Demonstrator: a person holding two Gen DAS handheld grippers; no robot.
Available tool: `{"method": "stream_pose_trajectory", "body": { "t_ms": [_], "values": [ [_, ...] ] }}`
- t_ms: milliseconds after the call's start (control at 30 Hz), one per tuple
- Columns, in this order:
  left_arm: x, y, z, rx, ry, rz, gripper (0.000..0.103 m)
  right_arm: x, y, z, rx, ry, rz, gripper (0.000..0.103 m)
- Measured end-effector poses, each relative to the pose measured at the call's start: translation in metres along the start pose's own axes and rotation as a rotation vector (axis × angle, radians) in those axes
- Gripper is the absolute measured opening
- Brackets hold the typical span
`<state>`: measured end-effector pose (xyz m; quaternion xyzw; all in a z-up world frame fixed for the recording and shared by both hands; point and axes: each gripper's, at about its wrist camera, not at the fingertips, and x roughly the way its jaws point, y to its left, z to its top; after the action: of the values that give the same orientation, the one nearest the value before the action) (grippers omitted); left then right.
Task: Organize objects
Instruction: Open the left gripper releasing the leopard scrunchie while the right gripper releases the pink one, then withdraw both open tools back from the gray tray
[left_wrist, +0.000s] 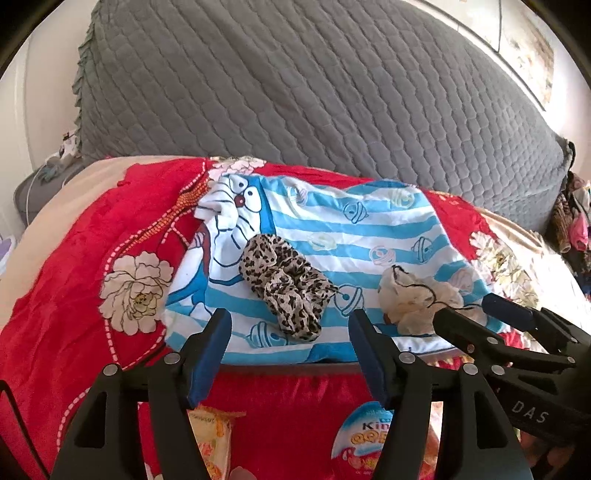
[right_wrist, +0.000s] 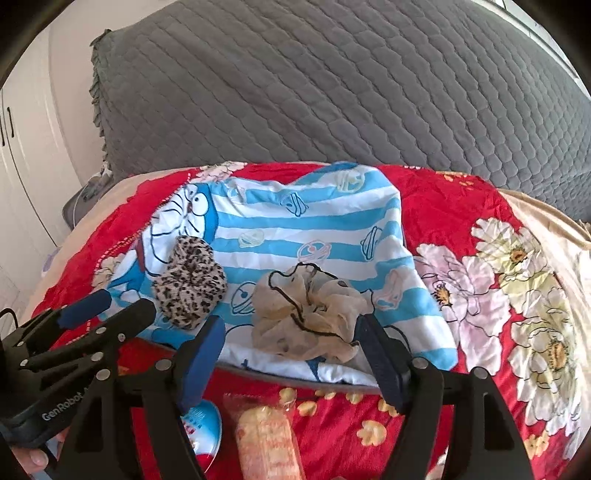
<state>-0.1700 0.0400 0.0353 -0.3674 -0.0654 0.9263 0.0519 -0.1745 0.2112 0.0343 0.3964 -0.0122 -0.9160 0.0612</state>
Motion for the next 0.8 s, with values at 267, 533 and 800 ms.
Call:
{"method": "stream_pose_trajectory", "body": {
  "t_ms": [267, 533, 800],
  "values": [
    [-0.028, 0.002, 0.001, -0.006, -0.018, -0.011, 0.071, -0.031, 0.001, -0.001, 0.0, 0.0, 0.004, 0.075],
    [-0.054, 0.003, -0.004, 0.018, -0.016, -0.019, 0.074, -0.061, 0.007, -0.007, -0.015, -0.009, 0.001, 0.078],
    [-0.076, -0.004, -0.016, 0.047, -0.007, -0.034, 0.075, -0.095, 0.012, -0.016, -0.029, -0.03, 0.007, 0.08]
  ]
}}
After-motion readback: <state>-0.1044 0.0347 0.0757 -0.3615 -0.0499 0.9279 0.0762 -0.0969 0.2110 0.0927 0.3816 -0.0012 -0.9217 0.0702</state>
